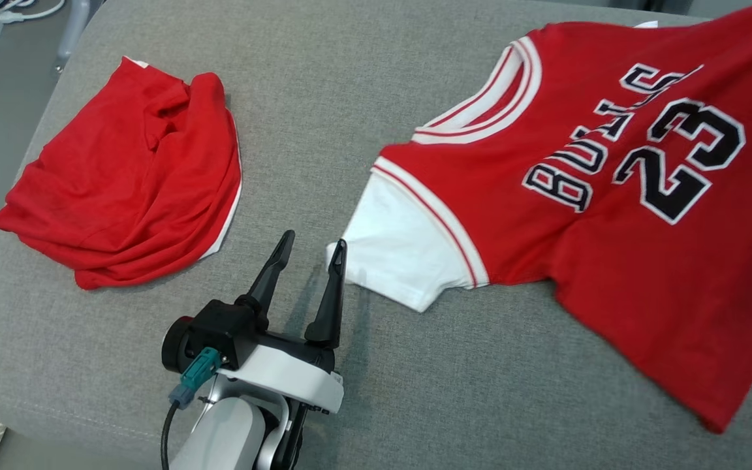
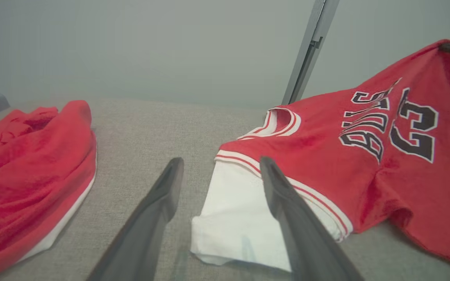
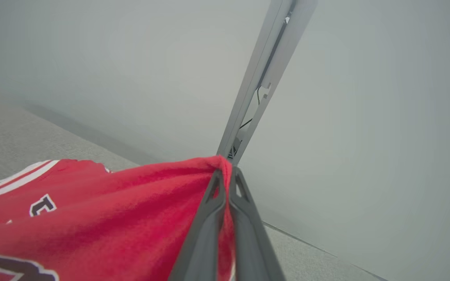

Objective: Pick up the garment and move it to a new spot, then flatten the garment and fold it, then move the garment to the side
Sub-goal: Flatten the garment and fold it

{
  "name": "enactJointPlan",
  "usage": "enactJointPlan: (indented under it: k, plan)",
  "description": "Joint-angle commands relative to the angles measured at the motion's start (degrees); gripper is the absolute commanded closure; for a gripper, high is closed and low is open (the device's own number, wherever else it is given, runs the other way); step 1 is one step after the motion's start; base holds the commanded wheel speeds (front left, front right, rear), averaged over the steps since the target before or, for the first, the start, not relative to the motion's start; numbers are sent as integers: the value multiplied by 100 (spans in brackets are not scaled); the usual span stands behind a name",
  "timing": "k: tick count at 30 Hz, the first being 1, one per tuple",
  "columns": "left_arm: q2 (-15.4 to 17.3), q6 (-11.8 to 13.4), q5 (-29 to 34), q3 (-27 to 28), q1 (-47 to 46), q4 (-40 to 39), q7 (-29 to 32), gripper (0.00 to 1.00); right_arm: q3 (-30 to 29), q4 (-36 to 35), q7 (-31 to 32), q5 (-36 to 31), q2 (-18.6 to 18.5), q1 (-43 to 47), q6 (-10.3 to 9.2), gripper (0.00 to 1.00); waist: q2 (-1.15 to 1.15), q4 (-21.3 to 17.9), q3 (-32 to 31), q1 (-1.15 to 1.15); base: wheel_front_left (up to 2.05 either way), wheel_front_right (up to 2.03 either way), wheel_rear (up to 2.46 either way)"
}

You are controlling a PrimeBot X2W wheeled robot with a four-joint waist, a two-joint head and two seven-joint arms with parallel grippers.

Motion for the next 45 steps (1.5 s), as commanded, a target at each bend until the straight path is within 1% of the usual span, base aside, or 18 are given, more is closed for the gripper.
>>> enactJointPlan:
  k: [1, 2, 3, 4, 8, 11, 16, 20, 23, 26, 28, 31, 35, 39, 41, 45]
  plan:
    - [23, 33, -55, -15, -95, -16, -29, 0, 43, 221, -48, -13, -21, -221, -4, 100, 0, 94, 64, 0, 0, 0, 0]
    - [23, 43, -67, -30, -105, -24, -29, 0, 85, 378, -49, -5, -34, -344, -4, 100, 0, 122, 72, 0, 0, 0, 0]
    - [20, 51, -84, -38, -116, -29, -29, 0, 136, 532, -62, -49, -60, -461, -4, 33, 0, 144, 82, 0, 0, 0, 0]
    - [19, 62, -95, -35, -124, -34, -29, 0, 166, 701, -57, -31, -39, -562, -4, 0, 0, 154, 92, 0, 0, 0, 0]
    - [24, 63, -96, 48, -33, 55, -29, 0, 412, 1261, -274, 66, 208, -604, -5, 0, 0, 96, -59, 0, 0, 0, 0]
    - [21, 36, 29, 148, 130, 153, -29, 0, 507, 1635, -624, 206, 429, -315, -4, 0, 0, -14, -402, 0, 0, 0, 0]
    - [16, 45, 109, 329, 112, 22, -27, 0, 578, 1704, -1017, 466, 671, -154, -4, 0, 0, -233, -474, 0, 0, 0, 0]
    - [22, 2, 211, 513, 183, 21, -23, 0, 611, 1529, -1494, 736, 851, 127, -4, 0, 0, -507, -595, 0, 0, 0, 0]
    - [25, 14, 236, 672, 240, 14, -23, 0, 513, 1252, -1743, 940, 986, 477, -4, 0, 0, -705, -720, 0, 0, 0, 0]
    - [22, -9, 267, 822, 301, 21, -23, 0, 307, 812, -1876, 1069, 1099, 870, -4, 0, 0, -903, -854, 0, 0, 0, 0]
    - [24, -35, 283, 919, 366, 36, -23, 0, 123, 445, -1912, 1060, 1192, 1212, -4, 0, 0, -1026, -951, 0, 0, 0, 0]
    - [22, -48, 285, 1058, 453, 58, -23, 0, -305, -176, -1921, 938, 1401, 1771, -4, 0, 0, -1184, -1075, 0, 0, 0, 0]
    - [22, -57, 286, 1248, 551, 68, -23, 0, -887, -1074, -1914, 653, 1845, 2651, -3, 0, 0, -1357, -1179, 0, 0, 0, 0]
    - [23, -89, 294, 1394, 655, 86, -23, 0, -1276, -1752, -1915, 382, 2319, 3408, -3, 0, 0, -1473, -1249, 0, 0, 0, 0]
    - [23, -101, 301, 1455, 705, 121, -23, 0, -1462, -1936, -1915, 278, 2563, 3752, -3, 0, 0, -1516, -1273, 0, 0, 0, 0]
    - [22, -112, 286, 1508, 784, 210, -23, 0, -1499, -2077, -1916, 194, 2822, 4209, -3, 0, 0, -1578, -1311, 0, 0, 0, 0]
